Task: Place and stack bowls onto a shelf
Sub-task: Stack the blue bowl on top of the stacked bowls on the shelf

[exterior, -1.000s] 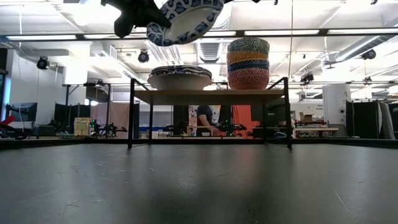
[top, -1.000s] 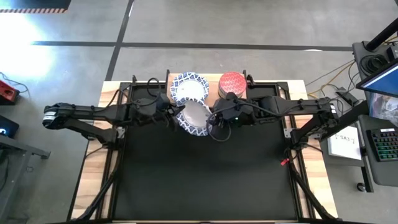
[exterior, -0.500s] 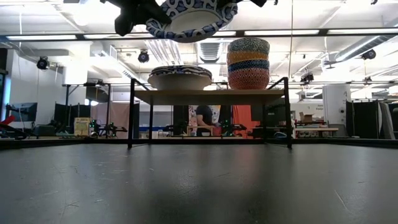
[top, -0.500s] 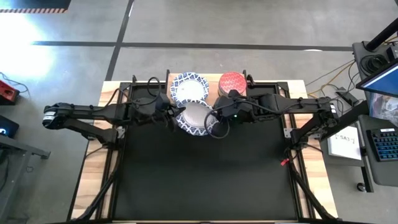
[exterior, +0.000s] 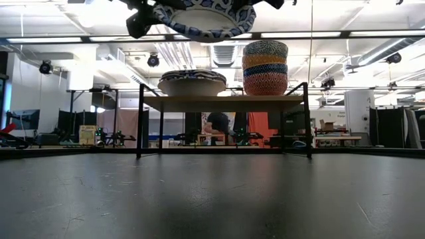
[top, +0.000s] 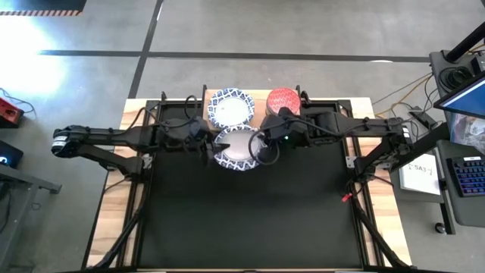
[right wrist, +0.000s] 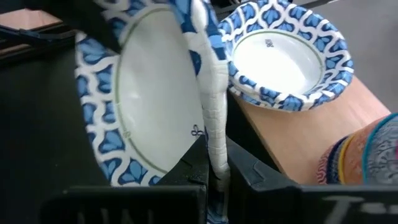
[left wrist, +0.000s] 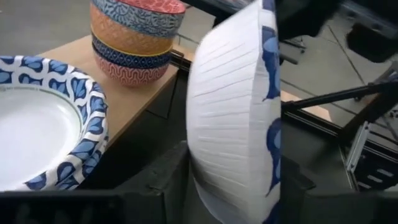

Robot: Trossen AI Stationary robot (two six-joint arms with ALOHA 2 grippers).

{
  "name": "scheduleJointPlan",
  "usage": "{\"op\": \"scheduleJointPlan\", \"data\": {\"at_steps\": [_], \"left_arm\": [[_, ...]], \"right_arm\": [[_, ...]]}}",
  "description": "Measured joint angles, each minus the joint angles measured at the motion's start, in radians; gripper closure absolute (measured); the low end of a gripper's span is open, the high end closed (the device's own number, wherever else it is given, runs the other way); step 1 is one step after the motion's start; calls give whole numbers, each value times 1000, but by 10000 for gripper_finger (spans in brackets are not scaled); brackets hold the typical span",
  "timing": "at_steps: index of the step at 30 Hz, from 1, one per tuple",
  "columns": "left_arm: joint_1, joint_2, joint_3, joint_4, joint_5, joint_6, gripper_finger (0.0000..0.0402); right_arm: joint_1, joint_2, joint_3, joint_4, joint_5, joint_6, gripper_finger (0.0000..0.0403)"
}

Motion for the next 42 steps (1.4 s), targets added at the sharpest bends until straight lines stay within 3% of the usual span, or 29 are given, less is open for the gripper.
{"op": "scheduleJointPlan", "data": {"at_steps": [11, 20, 26, 34, 42], "left_arm": [[-1, -68, 0, -12, -2, 29, 210], [-1, -120, 0, -59, -50, 31, 207], [-2, -158, 0, -109, -52, 28, 206], [-2, -210, 0, -135, -53, 17, 206], [-3, -244, -1, -170, -54, 27, 206]], "right_arm": [[-99, 0, 0, 18, -17, -27, 390], [-140, 0, 0, 33, -1, -56, 390], [-180, 0, 0, 153, 1, -92, 390], [-336, 10, 0, 243, -242, 18, 390], [-457, 58, 0, 272, -388, 94, 390]]}}
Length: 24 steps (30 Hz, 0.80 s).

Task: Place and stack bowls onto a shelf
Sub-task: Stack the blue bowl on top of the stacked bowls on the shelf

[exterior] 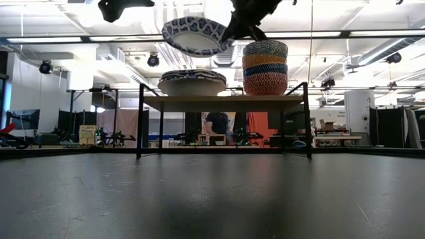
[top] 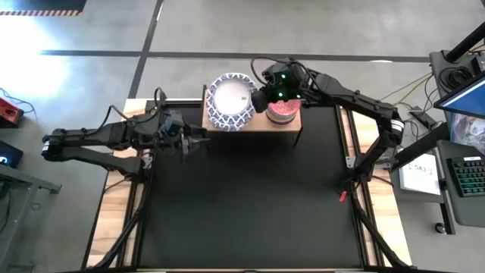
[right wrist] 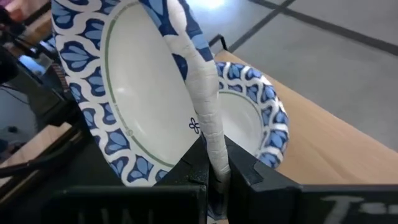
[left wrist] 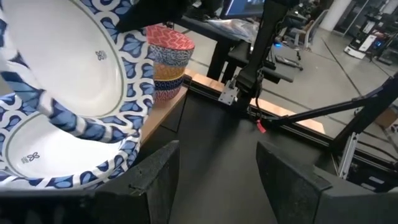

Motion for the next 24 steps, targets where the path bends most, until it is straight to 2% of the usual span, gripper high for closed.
{"op": "scheduleJointPlan", "data": {"at_steps": [17, 24], "left_arm": [[0, -7, 0, -17, 0, 22, 206], [0, -7, 0, -17, 0, 23, 206]], "right_arm": [[0, 7, 0, -3, -5, -18, 390], [8, 18, 0, -14, 63, -53, 390]]}}
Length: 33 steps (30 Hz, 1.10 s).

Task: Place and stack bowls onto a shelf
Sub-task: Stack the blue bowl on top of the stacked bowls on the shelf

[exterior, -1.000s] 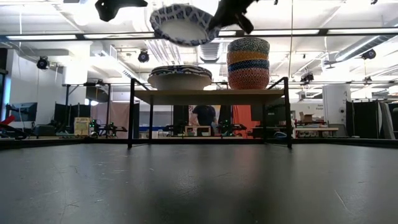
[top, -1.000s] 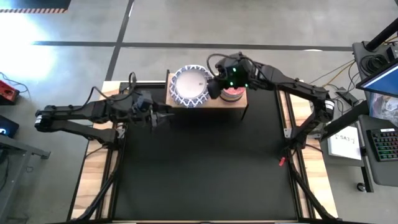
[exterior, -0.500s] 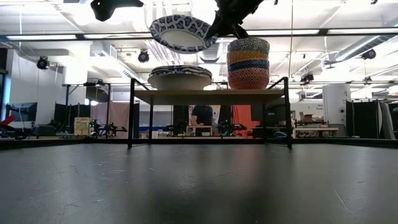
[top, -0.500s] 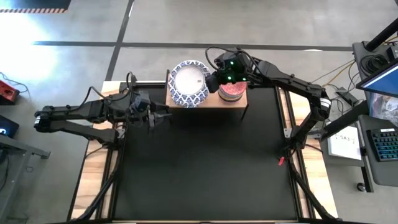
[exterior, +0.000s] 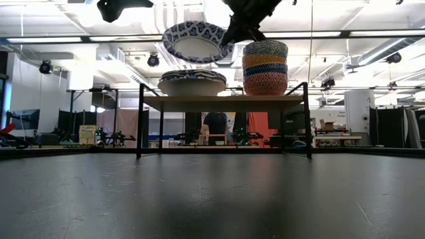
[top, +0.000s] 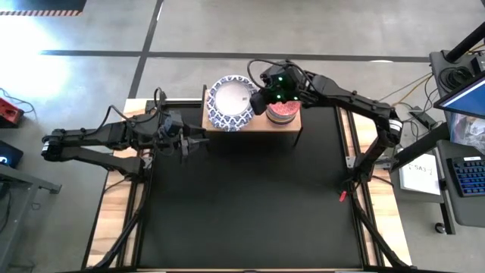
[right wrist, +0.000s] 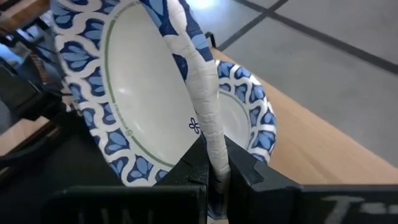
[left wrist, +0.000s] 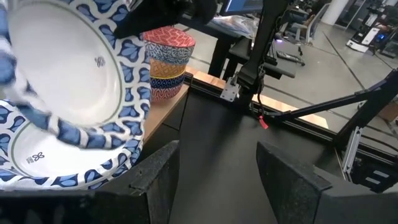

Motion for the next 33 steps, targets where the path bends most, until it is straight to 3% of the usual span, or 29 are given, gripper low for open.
{"op": "scheduleJointPlan", "data": {"at_steps": [33], "left_arm": [[0, -2, 0, -38, 0, 11, 206]], "right_arm": [[0, 50, 18, -5, -7, -105, 390]]}}
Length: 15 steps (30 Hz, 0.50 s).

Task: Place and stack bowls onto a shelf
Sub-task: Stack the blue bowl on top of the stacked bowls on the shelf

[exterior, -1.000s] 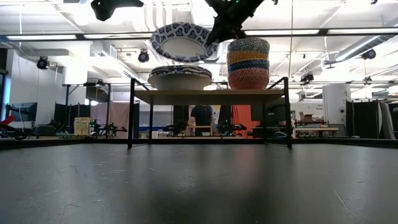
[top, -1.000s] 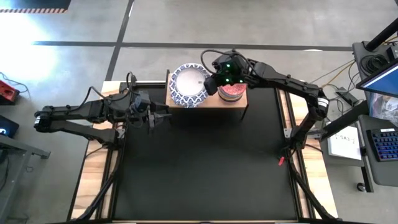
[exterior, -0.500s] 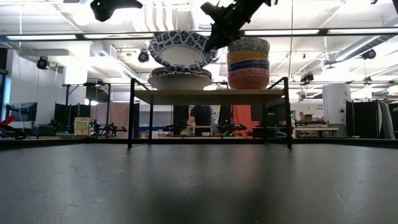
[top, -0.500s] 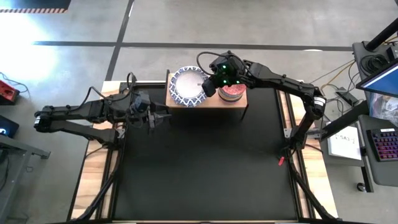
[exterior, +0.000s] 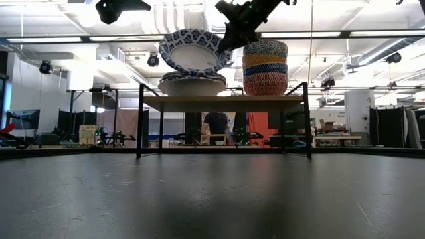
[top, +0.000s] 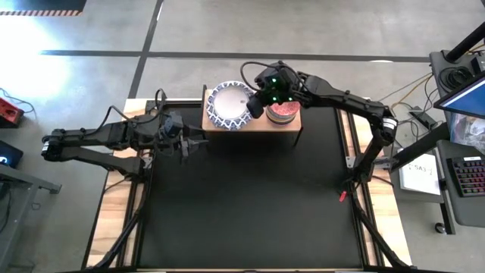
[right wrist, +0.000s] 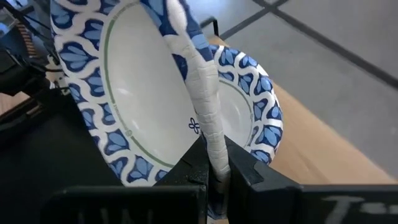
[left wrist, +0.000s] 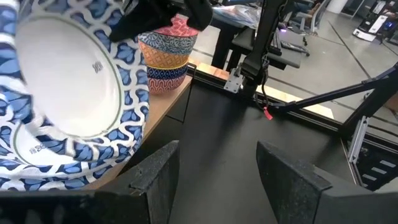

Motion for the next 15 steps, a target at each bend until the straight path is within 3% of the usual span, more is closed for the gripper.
{"op": "scheduleJointPlan", "data": {"at_steps": [15], "left_arm": [[0, -3, 0, -5, 0, 0, 206]], "right_arm": [[0, -1, 63, -30, 1, -71, 390]]}}
